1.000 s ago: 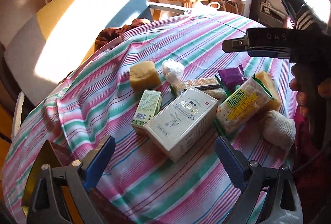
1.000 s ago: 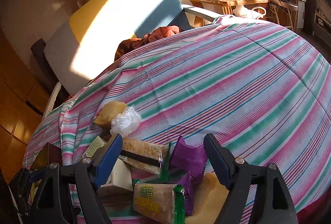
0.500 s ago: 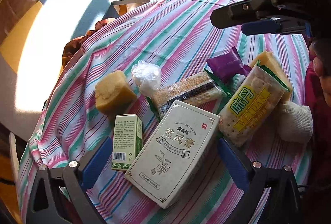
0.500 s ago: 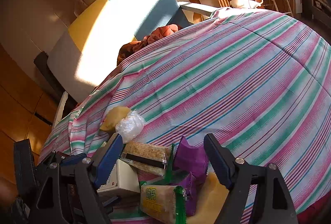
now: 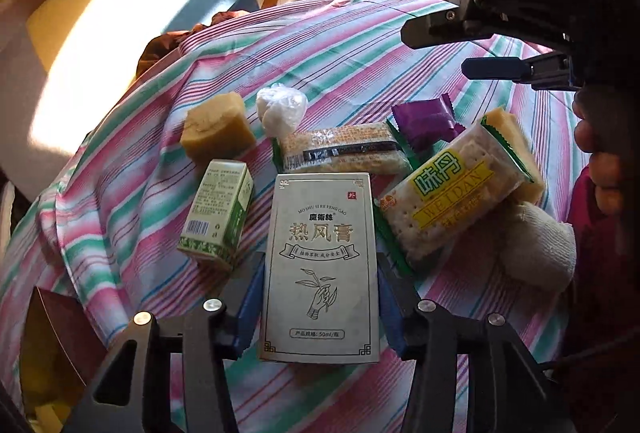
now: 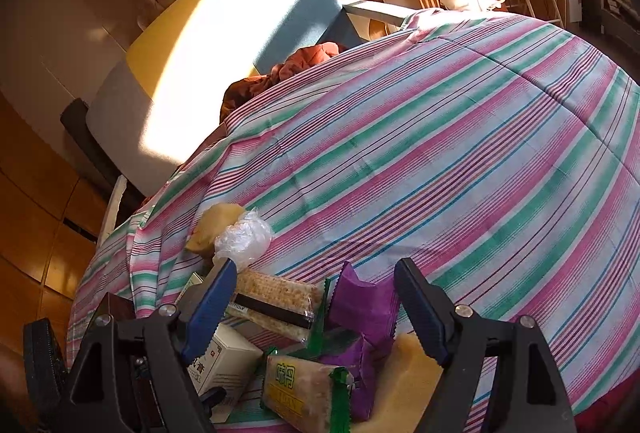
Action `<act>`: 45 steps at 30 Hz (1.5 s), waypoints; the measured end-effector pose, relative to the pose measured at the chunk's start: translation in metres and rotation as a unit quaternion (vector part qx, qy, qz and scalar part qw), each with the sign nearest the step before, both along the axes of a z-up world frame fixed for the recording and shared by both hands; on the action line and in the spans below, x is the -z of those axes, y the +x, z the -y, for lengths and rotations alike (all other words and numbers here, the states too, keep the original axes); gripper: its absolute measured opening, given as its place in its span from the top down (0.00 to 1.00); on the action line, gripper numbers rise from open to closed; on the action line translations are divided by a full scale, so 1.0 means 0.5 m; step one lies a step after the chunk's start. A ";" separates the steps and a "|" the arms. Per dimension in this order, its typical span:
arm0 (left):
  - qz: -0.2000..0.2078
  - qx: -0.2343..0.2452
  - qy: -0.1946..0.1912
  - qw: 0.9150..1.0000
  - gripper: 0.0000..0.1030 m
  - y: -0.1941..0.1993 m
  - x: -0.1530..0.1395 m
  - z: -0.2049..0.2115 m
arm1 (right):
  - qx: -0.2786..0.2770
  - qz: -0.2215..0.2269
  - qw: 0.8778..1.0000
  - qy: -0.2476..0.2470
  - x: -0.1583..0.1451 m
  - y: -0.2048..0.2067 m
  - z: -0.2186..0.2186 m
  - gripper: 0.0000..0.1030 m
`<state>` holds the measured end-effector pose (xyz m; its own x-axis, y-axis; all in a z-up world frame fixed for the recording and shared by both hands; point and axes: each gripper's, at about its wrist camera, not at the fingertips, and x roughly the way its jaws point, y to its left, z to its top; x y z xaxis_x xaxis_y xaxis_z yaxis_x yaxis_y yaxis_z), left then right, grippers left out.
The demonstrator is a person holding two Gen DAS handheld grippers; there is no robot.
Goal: Organize objects
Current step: 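Carry the white medicine box into the tray with the left tool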
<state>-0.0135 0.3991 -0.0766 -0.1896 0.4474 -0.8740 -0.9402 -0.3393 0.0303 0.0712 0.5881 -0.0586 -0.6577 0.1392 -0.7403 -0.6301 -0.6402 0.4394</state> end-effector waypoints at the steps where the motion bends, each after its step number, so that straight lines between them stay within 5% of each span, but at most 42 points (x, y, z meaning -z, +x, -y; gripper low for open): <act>1: 0.006 -0.014 0.003 1.000 0.50 0.003 0.001 0.011 | -0.002 0.001 1.000 -0.001 0.001 -0.002 0.001 0.20; 15: 0.041 -0.126 0.028 0.991 0.50 0.060 -0.019 0.163 | -0.071 0.025 0.997 -0.028 0.028 -0.039 0.042 0.20; 18: 0.045 -0.129 0.030 0.990 0.50 0.067 -0.012 0.162 | -0.115 0.006 0.989 -0.090 0.043 -0.050 0.059 0.20; 22: 0.030 -0.128 0.031 0.991 0.50 0.077 -0.007 0.159 | -0.192 -0.038 0.957 -0.214 0.070 -0.073 0.084 0.20; 33: 0.021 -0.128 0.049 0.990 0.50 0.089 -0.013 0.166 | -0.205 0.031 0.972 -0.113 0.060 -0.091 0.109 0.20; 45: 0.031 -0.151 0.097 0.983 0.50 0.099 -0.087 0.238 | -0.263 0.109 0.958 -0.015 0.081 -0.119 0.168 0.23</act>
<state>0.0360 0.2801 -0.0330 -0.2897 0.5384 -0.7913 -0.7932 -0.5977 -0.1162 0.0117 0.5042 -0.0993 -0.4606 -0.1930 -0.8664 -0.3021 -0.8837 0.3575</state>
